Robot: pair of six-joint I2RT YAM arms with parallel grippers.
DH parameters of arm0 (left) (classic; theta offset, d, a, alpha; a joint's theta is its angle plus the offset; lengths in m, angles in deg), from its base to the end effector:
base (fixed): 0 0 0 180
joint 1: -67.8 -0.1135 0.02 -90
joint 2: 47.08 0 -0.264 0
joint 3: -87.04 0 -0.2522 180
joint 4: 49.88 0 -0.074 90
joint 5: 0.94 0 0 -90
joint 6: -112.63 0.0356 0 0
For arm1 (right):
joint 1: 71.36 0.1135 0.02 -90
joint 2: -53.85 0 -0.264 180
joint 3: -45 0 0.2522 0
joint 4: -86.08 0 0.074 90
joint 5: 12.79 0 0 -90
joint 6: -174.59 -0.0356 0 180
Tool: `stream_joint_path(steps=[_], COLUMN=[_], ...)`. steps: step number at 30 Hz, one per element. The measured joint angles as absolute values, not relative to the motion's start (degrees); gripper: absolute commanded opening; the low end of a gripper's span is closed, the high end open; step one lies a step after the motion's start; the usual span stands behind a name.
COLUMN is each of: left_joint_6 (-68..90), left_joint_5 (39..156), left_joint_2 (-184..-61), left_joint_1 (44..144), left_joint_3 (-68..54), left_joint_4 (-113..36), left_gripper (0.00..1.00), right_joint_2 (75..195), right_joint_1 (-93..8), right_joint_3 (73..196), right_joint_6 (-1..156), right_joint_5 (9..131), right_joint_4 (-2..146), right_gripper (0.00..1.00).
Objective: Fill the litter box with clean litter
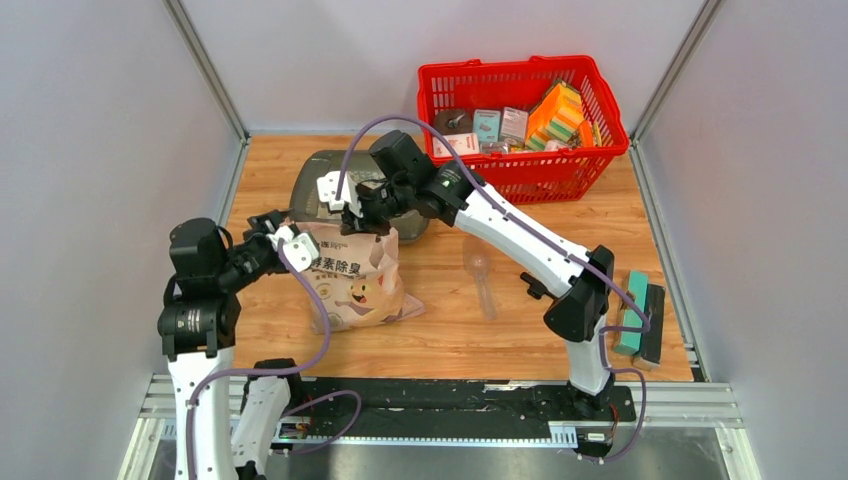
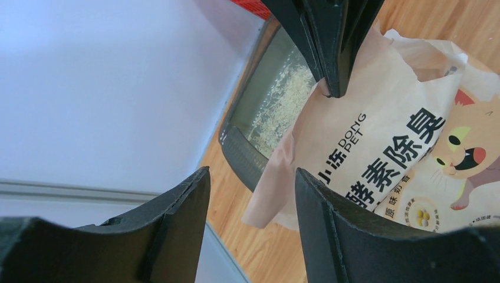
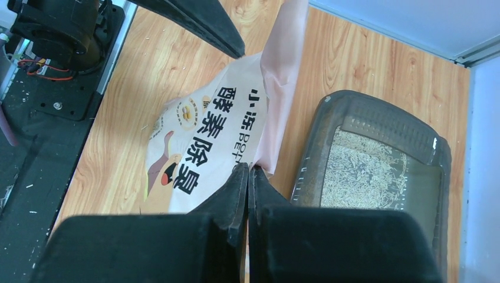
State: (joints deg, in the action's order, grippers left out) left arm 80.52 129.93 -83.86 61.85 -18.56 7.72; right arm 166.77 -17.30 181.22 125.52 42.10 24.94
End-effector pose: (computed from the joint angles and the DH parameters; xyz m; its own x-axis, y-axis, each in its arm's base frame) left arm 0.1050 -0.0125 0.3910 0.2710 0.6722 -0.6889 0.5713 0.4637 0.6772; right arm 0.2393 0.3649 0.3932 0.3365 -0.4489 -0.8278 -0.9377 -0.2405 -0.2508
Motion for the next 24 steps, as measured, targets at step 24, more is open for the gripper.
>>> stream_joint_path(steps=[24], left_joint_6=[81.2], left_joint_5=[133.4], left_joint_2=[-91.3], left_joint_1=[64.2], left_joint_3=[-21.1], left_joint_4=[9.8], left_gripper=[0.58], right_joint_2=[164.3], right_joint_1=[-17.1], right_joint_3=[181.8], right_joint_6=[127.6], right_joint_5=[43.7], right_joint_4=[24.6], right_gripper=[0.0])
